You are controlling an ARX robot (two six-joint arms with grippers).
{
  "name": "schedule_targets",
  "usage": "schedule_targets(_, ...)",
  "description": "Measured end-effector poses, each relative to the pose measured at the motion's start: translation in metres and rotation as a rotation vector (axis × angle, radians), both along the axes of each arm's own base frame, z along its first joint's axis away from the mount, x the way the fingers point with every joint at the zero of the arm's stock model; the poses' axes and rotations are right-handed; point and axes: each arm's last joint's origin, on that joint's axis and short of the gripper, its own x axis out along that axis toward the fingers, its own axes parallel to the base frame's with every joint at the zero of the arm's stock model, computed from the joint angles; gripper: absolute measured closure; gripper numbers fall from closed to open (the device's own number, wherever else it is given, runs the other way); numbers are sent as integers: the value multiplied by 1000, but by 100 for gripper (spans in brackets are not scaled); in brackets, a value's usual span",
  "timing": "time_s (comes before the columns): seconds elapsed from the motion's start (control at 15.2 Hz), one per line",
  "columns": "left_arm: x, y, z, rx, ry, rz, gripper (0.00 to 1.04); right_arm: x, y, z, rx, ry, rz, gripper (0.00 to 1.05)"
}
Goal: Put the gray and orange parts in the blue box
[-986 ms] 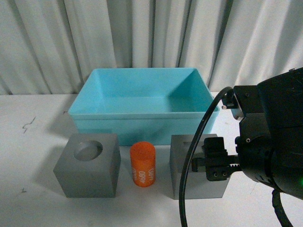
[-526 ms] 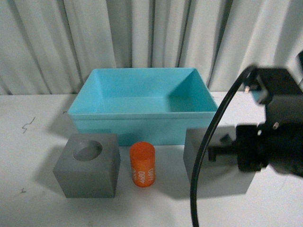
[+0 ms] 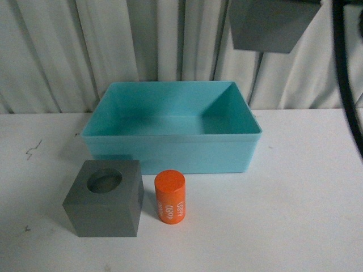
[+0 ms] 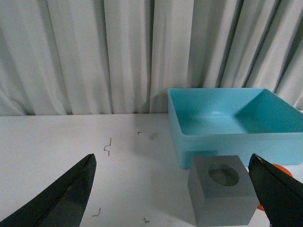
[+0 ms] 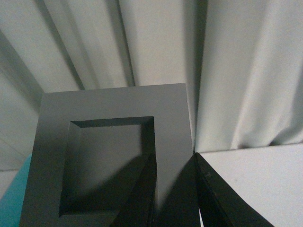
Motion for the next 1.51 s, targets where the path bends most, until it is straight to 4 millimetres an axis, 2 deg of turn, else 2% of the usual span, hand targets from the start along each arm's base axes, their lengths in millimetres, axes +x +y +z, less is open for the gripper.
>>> schedule_targets(0.13, 0, 0, 0, 0, 0, 1, 7, 36, 15, -29, 24, 57, 0, 87)
schedule_targets(0.33, 0, 0, 0, 0, 0, 0, 7, 66, 36, -53, 79, 94, -7, 87)
schedule_targets(0.39, 0, 0, 0, 0, 0, 0, 7, 72, 44, -67, 94, 127, -13, 87)
schedule_targets(0.46, 0, 0, 0, 0, 0, 0, 7, 74, 61, -118, 126, 271, -30, 87)
schedule_targets(0.53, 0, 0, 0, 0, 0, 0, 7, 75, 66, -124, 116, 289, -68, 87)
schedule_targets(0.59, 0, 0, 0, 0, 0, 0, 7, 76, 66, -125, 106, 294, -76, 51)
schedule_targets(0.66, 0, 0, 0, 0, 0, 0, 7, 74, 62, -121, 112, 265, -97, 30)
schedule_targets(0.85, 0, 0, 0, 0, 0, 0, 7, 68, 54, -107, 122, 224, -110, 15)
schedule_targets(0.99, 0, 0, 0, 0, 0, 0, 7, 61, 46, -91, 129, 177, -124, 6)
schedule_targets(1.18, 0, 0, 0, 0, 0, 0, 7, 48, 33, -65, 140, 117, -137, 6)
schedule_targets(1.25, 0, 0, 0, 0, 0, 0, 7, 38, 28, -51, 142, 85, -141, 7)
schedule_targets(1.38, 0, 0, 0, 0, 0, 0, 7, 28, 19, -38, 146, 55, -154, 7)
schedule_targets(1.45, 0, 0, 0, 0, 0, 0, 7, 2, 5, -16, 156, 11, -182, 6)
schedule_targets(1.51, 0, 0, 0, 0, 0, 0, 7, -35, -8, -6, 160, 28, -221, 6)
